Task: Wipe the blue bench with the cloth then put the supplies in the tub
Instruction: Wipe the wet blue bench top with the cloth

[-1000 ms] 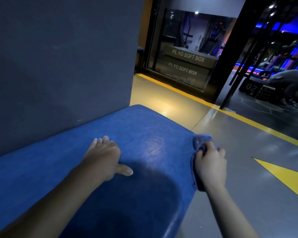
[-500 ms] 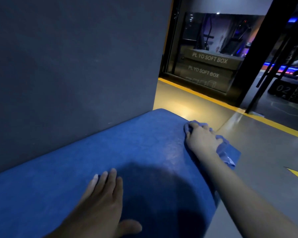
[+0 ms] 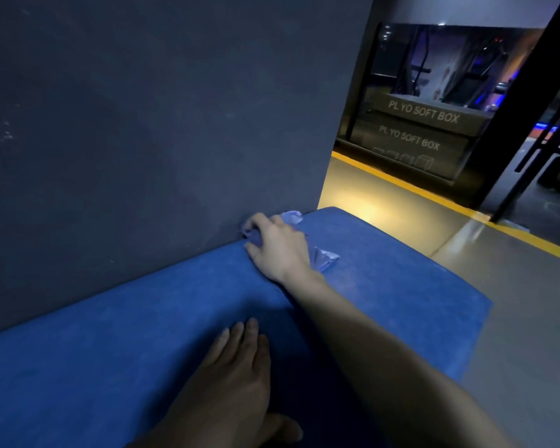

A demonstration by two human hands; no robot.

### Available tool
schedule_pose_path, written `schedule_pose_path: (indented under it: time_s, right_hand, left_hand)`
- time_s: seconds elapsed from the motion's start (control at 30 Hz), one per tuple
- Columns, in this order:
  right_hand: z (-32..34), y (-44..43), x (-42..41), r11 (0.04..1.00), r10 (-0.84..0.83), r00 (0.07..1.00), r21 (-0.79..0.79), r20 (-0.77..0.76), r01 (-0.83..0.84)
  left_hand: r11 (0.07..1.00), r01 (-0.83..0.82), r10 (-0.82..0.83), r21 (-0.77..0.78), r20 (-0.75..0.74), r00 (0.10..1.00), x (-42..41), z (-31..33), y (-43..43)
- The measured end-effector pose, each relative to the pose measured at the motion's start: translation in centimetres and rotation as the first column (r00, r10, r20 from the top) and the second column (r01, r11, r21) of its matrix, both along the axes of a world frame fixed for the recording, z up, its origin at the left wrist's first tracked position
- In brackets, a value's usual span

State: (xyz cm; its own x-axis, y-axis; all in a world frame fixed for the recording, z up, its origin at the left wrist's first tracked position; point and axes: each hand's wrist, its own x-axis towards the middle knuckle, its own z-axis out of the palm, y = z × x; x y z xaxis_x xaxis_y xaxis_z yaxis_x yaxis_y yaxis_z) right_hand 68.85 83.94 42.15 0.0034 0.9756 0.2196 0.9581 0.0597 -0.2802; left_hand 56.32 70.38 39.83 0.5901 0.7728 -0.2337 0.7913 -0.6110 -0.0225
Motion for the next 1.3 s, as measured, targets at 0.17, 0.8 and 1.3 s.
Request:
schedule_pose_path:
  time_s: [0.17,0.8,1.3]
  right_hand:
    - [0.1,-3.2,-2.0,0.984,0.158,0.987,-0.081,0.019,-0.156]
    - [0.0,-7.9,-2.6,0.997,0.068,0.994,-0.031,-0.085,-0.071]
    - [-1.4,-15.9,1.0,0.930,0.288,0.955,0.257,-0.072,-0.261]
  left_hand:
    - [0.996,-0.030,0.015,0.087,0.166,0.986,0.1,2.0,-0.8]
    - [0.985,-0.168,0.168,0.032,-0.008,0.986,-3.0,3.3,-3.3]
    - [0.865,-0.501,0.499,-0.021,0.141,0.855,-10.8,2.8,-11.0]
